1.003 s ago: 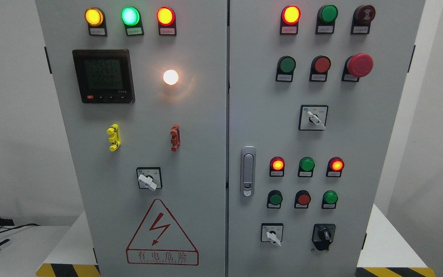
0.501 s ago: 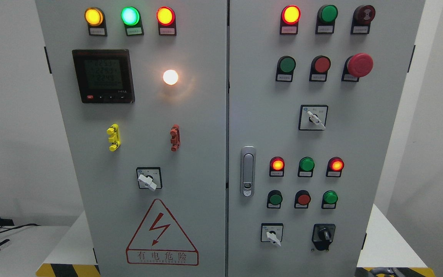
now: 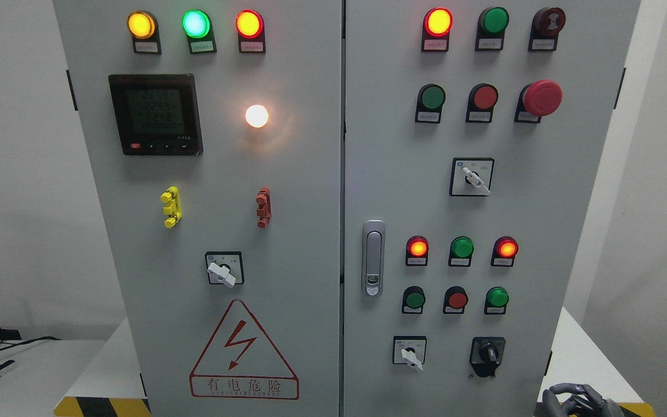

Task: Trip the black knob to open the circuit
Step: 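Raise the right hand toward the black rotary knob on the cabinet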

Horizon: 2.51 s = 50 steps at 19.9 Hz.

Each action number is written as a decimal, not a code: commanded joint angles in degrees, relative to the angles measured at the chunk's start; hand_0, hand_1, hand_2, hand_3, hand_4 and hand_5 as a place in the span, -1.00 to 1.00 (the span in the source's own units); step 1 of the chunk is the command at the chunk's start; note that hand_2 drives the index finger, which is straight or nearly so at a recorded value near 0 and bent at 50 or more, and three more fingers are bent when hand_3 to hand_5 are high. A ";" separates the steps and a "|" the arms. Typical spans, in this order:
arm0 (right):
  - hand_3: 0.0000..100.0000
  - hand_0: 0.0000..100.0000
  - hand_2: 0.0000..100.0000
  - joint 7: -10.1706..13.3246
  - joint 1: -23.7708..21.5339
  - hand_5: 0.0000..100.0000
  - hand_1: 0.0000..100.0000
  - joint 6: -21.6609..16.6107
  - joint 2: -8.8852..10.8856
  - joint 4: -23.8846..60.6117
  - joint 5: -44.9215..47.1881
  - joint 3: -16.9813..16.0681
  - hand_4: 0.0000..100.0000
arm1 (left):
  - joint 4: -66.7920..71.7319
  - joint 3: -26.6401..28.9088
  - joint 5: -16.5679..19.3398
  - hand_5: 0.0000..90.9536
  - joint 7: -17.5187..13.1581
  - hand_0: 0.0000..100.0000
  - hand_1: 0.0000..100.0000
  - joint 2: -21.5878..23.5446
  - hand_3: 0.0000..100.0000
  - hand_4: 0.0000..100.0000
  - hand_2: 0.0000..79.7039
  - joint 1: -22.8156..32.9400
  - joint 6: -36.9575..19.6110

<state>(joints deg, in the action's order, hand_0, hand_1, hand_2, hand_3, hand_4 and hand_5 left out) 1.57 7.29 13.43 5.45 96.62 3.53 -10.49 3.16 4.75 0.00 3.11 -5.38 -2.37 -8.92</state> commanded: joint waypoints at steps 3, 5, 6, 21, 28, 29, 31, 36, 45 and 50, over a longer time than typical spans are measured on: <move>0.70 -0.07 -0.01 0.37 2.11 0.56 0.58 0.11 0.09 -2.92 -0.10 2.31 0.52 | 0.00 0.00 1.76 -1.00 0.05 -0.76 -0.22 0.02 -1.00 -1.00 -1.00 0.00 -0.05; 0.70 -0.07 -0.01 0.37 2.90 0.56 0.58 0.11 0.09 -3.45 -0.10 2.40 0.52 | 0.00 0.00 1.76 -1.00 0.05 -0.76 -0.22 0.02 -1.00 -1.00 -1.00 0.00 -0.05; 0.70 -0.07 -0.01 0.37 3.51 0.56 0.58 0.19 -0.09 -3.63 -0.19 2.40 0.52 | 0.00 0.00 1.76 -1.00 0.05 -0.76 -0.22 0.02 -1.00 -1.00 -1.00 0.00 -0.05; 0.70 -0.05 -0.01 1.16 5.63 0.56 0.58 0.28 -0.53 -5.82 -0.45 4.33 0.52 | 0.00 0.00 1.76 -1.00 0.05 -0.76 -0.22 0.02 -1.00 -1.00 -1.00 0.00 -0.05; 0.70 -0.05 -0.01 1.60 5.37 0.56 0.58 0.28 -0.88 -5.30 -0.45 5.21 0.52 | 0.00 0.00 1.76 -1.00 0.05 -0.76 -0.22 -0.07 -1.00 -1.00 -1.00 0.00 -0.05; 0.70 -0.05 -0.01 1.60 5.28 0.56 0.58 0.28 -1.14 -5.21 -0.45 5.30 0.52 | 0.00 0.00 1.76 -1.00 0.05 -0.76 -0.22 0.02 -1.00 -1.00 -1.00 0.00 -0.05; 0.70 -0.05 -0.01 1.60 4.93 0.56 0.58 0.28 -1.32 -4.51 -0.37 5.39 0.52 | 0.00 0.00 1.76 -1.00 0.05 -0.76 -0.22 -0.07 -1.00 -1.00 -1.00 0.00 -0.05; 0.70 -0.04 -0.01 1.60 3.79 0.56 0.58 0.28 -1.23 -2.84 -0.28 5.92 0.52 | 0.00 0.00 1.76 -1.00 0.05 -0.76 -0.22 0.02 -1.00 -1.00 -1.00 0.00 -0.05; 0.69 -0.04 -0.01 1.95 3.61 0.56 0.58 0.72 -1.23 -1.34 -0.37 6.18 0.52 | 0.00 0.00 1.76 -1.00 0.05 -0.76 -0.22 0.02 -1.00 -1.00 -1.00 0.00 -0.05; 0.69 -0.04 -0.01 2.21 3.52 0.56 0.58 0.90 -1.23 -0.73 -0.37 6.62 0.51 | 0.00 0.00 1.76 -1.00 0.05 -0.76 -0.22 -0.07 -1.00 -1.00 -1.00 0.00 -0.05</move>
<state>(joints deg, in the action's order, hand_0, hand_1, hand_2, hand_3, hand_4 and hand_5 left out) 3.43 10.97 14.17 4.33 94.26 3.18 -4.72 3.16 4.75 0.00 3.12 -5.38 -2.37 -8.92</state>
